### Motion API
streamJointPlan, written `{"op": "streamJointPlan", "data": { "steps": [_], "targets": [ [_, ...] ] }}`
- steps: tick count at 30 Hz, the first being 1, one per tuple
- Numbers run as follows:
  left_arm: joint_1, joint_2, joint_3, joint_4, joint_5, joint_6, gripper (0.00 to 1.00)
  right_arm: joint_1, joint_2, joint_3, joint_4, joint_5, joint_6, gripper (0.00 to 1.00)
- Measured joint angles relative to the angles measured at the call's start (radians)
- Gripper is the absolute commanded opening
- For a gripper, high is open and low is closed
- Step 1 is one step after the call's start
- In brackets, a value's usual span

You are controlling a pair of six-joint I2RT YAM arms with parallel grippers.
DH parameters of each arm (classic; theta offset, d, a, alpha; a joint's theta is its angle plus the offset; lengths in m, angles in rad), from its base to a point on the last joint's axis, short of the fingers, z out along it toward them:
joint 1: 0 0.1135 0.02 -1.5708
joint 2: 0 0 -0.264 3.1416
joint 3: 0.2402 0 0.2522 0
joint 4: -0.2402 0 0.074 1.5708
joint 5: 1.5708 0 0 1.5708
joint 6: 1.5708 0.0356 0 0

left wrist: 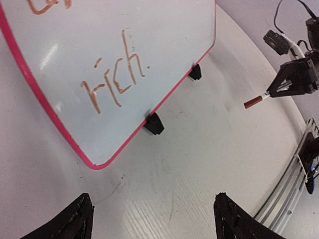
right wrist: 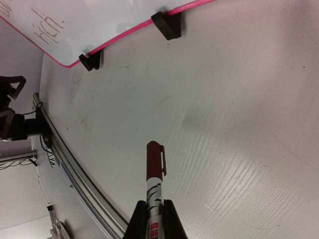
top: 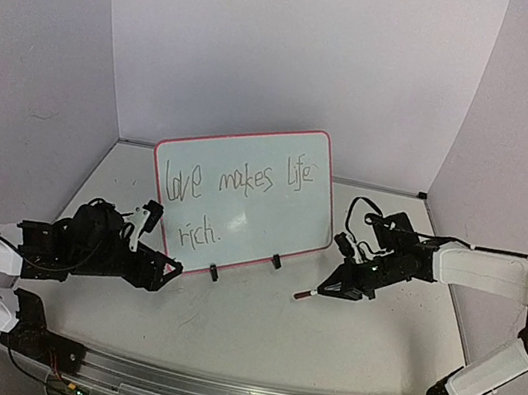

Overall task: Write a sentence on the whiteboard
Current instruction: Put down the whiteboard marker at the center of the board, then reset both arms

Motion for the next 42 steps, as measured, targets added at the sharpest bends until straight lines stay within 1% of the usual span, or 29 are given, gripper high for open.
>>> {"op": "streamJointPlan", "data": {
  "steps": [3, 7, 9, 11, 13, 16, 19, 21, 24, 29, 34, 36, 39, 42],
  "targets": [
    [0.042, -0.023, -0.002, -0.044, -0.008, -0.027, 0.86, -0.005, 0.031, -0.004, -0.006, 0.022, -0.014, 0.25],
    [0.062, -0.027, -0.002, -0.082, -0.015, -0.050, 0.89, -0.013, 0.065, -0.004, -0.008, 0.057, -0.023, 0.51],
    [0.071, -0.026, -0.002, -0.093, -0.016, -0.059, 0.90, -0.022, 0.076, -0.003, -0.009, 0.082, -0.023, 0.61],
    [0.084, -0.026, -0.006, -0.095, -0.020, -0.075, 0.91, -0.033, 0.080, -0.003, -0.010, 0.112, -0.018, 0.70],
    [0.102, -0.026, -0.013, -0.101, -0.026, -0.083, 0.92, -0.043, 0.081, -0.002, -0.012, 0.145, -0.015, 0.76],
    [0.142, -0.027, -0.023, -0.111, -0.031, -0.096, 0.93, -0.060, 0.082, 0.000, -0.014, 0.195, -0.013, 0.91],
    [0.211, -0.030, -0.029, -0.127, -0.030, -0.102, 0.94, -0.082, 0.082, 0.001, -0.020, 0.246, -0.013, 0.94],
    [0.263, -0.033, -0.031, -0.134, -0.029, -0.102, 0.95, -0.105, 0.082, 0.002, -0.025, 0.276, -0.014, 0.98],
    [0.352, -0.038, -0.038, -0.141, -0.022, -0.101, 0.96, -0.155, 0.078, 0.002, -0.032, 0.323, -0.021, 0.98],
    [0.545, -0.022, -0.040, -0.129, 0.019, -0.080, 0.97, -0.270, 0.022, 0.002, -0.036, 0.375, -0.046, 0.98],
    [0.782, 0.081, -0.036, -0.058, 0.096, -0.037, 0.98, -0.388, -0.049, 0.004, -0.028, 0.430, -0.075, 0.98],
    [0.854, 0.142, -0.019, -0.027, 0.110, -0.017, 0.99, -0.428, -0.083, 0.004, -0.013, 0.456, -0.085, 0.98],
    [0.913, 0.229, 0.041, 0.017, 0.112, 0.019, 0.99, -0.464, -0.149, -0.005, 0.036, 0.506, -0.100, 0.98],
    [0.929, 0.291, 0.116, 0.115, 0.067, 0.079, 1.00, -0.470, -0.242, -0.044, 0.125, 0.566, -0.123, 0.98]
  ]
}}
